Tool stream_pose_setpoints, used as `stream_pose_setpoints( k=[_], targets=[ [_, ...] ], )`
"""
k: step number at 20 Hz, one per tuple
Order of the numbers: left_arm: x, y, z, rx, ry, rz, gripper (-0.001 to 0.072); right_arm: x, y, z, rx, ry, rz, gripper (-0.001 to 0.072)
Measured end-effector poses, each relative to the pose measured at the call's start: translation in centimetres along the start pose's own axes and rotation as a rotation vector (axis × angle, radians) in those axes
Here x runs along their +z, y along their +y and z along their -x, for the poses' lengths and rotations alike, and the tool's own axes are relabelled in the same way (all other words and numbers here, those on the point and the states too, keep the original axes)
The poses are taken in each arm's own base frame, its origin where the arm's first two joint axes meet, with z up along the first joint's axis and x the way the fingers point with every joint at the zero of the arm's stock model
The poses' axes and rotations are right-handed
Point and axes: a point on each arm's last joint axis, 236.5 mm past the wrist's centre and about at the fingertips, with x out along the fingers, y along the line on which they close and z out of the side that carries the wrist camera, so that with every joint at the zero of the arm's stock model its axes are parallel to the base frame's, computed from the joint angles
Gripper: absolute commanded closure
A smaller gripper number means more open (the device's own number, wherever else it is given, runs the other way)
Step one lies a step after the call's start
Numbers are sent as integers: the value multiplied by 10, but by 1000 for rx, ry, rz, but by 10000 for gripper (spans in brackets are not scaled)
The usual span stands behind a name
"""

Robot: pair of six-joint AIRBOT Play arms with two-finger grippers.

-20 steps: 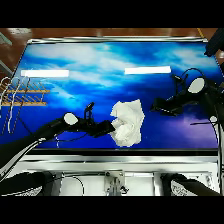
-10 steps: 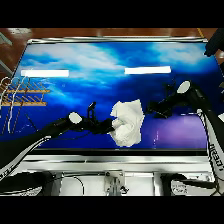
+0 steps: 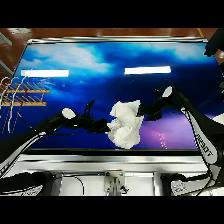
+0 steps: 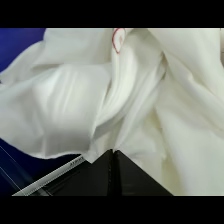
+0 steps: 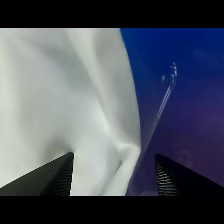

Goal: Fold the shirts.

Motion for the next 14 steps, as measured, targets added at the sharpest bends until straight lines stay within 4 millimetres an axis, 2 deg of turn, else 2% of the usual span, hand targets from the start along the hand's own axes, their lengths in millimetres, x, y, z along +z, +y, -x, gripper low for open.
stream_pose_setpoints(
  k=[1, 3, 6, 9, 12, 14],
  targets=[
    [-1, -3, 3, -6, 0, -22, 670, 4, 1, -2, 0, -14, -6, 422],
    [0, -10, 10, -19, -9, -69, 670, 11, 1, -5, 1, -43, -30, 653],
    [1, -23, 22, -41, -30, -131, 670, 22, 3, -5, 10, -91, -49, 651],
    [5, -38, 39, -63, -72, -201, 671, 35, 11, 13, 16, -172, -2, 651],
    [20, -65, 69, -91, -152, -292, 671, 51, 29, 55, 38, -321, 70, 651],
    [36, -91, 99, -116, -236, -359, 671, 61, 47, 97, 68, -456, 116, 651]
  ],
)
